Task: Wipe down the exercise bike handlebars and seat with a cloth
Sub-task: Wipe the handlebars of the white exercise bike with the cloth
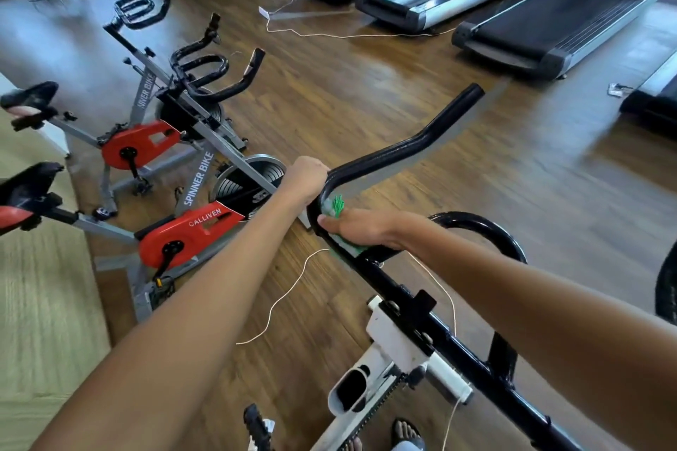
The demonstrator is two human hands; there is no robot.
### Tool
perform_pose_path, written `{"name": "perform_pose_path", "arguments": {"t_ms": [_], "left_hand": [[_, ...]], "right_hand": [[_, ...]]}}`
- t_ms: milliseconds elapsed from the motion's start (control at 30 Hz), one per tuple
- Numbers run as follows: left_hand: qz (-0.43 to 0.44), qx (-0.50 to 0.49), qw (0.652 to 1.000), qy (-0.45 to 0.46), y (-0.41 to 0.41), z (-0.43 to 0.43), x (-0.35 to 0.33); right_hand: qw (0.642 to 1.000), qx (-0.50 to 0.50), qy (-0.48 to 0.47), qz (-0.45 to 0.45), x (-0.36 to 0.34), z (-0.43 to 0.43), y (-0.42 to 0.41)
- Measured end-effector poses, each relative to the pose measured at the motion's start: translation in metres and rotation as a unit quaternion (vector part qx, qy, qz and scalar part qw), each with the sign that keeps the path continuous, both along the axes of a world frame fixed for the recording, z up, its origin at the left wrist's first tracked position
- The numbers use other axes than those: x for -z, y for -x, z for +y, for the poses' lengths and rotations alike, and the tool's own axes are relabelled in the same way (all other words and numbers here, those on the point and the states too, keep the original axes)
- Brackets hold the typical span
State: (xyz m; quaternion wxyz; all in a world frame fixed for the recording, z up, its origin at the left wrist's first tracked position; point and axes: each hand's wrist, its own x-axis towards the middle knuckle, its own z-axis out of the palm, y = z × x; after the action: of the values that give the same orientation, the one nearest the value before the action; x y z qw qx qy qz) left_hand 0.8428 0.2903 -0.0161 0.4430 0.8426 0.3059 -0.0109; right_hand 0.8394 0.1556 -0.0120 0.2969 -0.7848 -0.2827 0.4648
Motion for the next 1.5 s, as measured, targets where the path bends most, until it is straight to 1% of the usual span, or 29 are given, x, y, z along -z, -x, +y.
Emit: {"name": "perform_pose_path", "arguments": {"t_ms": [67,133,200,233,267,300,367,433,467,500,533,567,600,667,700,733,800,867,933,967,1000,1067,1100,1167,1200,1267,1333,1400,1500], "left_hand": [[0.006,-0.008,1.000,-0.003,-0.001,-0.002,0.000],[0.012,-0.008,1.000,-0.009,-0.001,-0.003,0.001],[0.001,0.002,1.000,-0.001,-0.001,-0.002,0.006],[-0.006,0.004,1.000,0.004,0.001,-0.001,0.009],[-0.014,0.005,1.000,0.006,0.003,0.000,0.012],[-0.021,0.001,1.000,0.011,0.005,0.000,0.015],[-0.035,-0.018,0.999,0.016,0.007,-0.004,0.019],[-0.048,-0.046,0.998,0.012,0.008,-0.014,0.022],[-0.057,-0.057,0.997,0.004,0.008,-0.018,0.021],[-0.063,-0.066,0.996,-0.002,0.007,-0.021,0.022],[-0.065,-0.071,0.995,-0.005,0.007,-0.023,0.022],[-0.060,-0.072,0.995,-0.017,0.007,-0.023,0.023],[-0.051,-0.072,0.995,-0.049,0.007,-0.022,0.023],[-0.040,-0.061,0.981,-0.178,0.009,-0.023,0.022],[-0.058,-0.051,0.968,-0.238,0.012,-0.025,0.020],[-0.098,-0.037,0.955,-0.278,0.013,-0.033,0.018],[-0.185,-0.010,0.935,-0.303,0.013,-0.050,0.015],[-0.244,0.014,0.931,-0.271,0.007,-0.064,0.014],[-0.267,0.047,0.943,-0.194,0.001,-0.076,0.016],[-0.259,0.067,0.949,-0.166,-0.001,-0.082,0.016],[-0.234,0.094,0.957,-0.145,-0.002,-0.087,0.017],[-0.143,0.178,0.968,-0.102,0.002,-0.101,0.019],[-0.087,0.225,0.967,-0.078,0.006,-0.107,0.020],[0.000,0.304,0.950,-0.066,0.014,-0.117,0.025],[0.021,0.326,0.943,-0.068,0.016,-0.120,0.027],[0.031,0.341,0.937,-0.066,0.017,-0.122,0.029],[0.026,0.340,0.938,-0.060,0.016,-0.122,0.029],[0.034,0.337,0.940,-0.042,0.016,-0.123,0.029],[0.028,0.336,0.940,-0.042,0.014,-0.122,0.033]], "right_hand": [[1.000,-0.024,0.015,0.002,0.000,-0.006,-0.004],[1.000,-0.003,-0.022,0.001,-0.001,-0.007,-0.007],[0.994,0.056,-0.075,-0.054,-0.002,-0.009,-0.013],[0.989,0.082,-0.080,-0.097,-0.005,-0.013,-0.018],[0.983,0.087,-0.077,-0.141,-0.010,-0.021,-0.021],[0.977,0.066,-0.069,-0.189,-0.014,-0.031,-0.025],[0.954,-0.048,-0.040,-0.294,-0.018,-0.057,-0.022],[0.907,-0.181,0.005,-0.380,-0.012,-0.079,-0.007],[0.885,-0.226,0.016,-0.407,-0.007,-0.084,0.002],[0.875,-0.242,0.023,-0.419,0.000,-0.086,0.008],[0.873,-0.239,0.021,-0.424,0.003,-0.087,0.010],[0.876,-0.226,0.012,-0.426,0.005,-0.089,0.007],[0.876,-0.211,0.000,-0.434,0.007,-0.094,0.002],[0.877,-0.167,0.000,-0.451,0.012,-0.110,-0.015],[0.876,-0.137,0.010,-0.462,0.016,-0.117,-0.023],[0.874,-0.107,0.017,-0.474,0.021,-0.125,-0.027],[0.870,-0.089,0.008,-0.485,0.024,-0.123,-0.022],[0.866,-0.109,-0.009,-0.488,0.024,-0.114,-0.013],[0.877,-0.088,0.004,-0.472,0.017,-0.117,-0.018],[0.890,-0.049,0.025,-0.453,0.013,-0.123,-0.026],[0.905,0.003,0.053,-0.423,0.009,-0.132,-0.034],[0.922,0.106,0.099,-0.358,0.007,-0.153,-0.041],[0.918,0.151,0.113,-0.348,0.011,-0.161,-0.037],[0.888,0.253,0.136,-0.360,0.021,-0.171,-0.018],[0.865,0.309,0.145,-0.367,0.026,-0.172,-0.007],[0.829,0.397,0.161,-0.360,0.033,-0.172,0.019],[0.815,0.440,0.174,-0.335,0.031,-0.170,0.044],[0.807,0.460,0.190,-0.318,0.028,-0.167,0.071],[0.812,0.448,0.222,-0.302,0.021,-0.161,0.117]]}}
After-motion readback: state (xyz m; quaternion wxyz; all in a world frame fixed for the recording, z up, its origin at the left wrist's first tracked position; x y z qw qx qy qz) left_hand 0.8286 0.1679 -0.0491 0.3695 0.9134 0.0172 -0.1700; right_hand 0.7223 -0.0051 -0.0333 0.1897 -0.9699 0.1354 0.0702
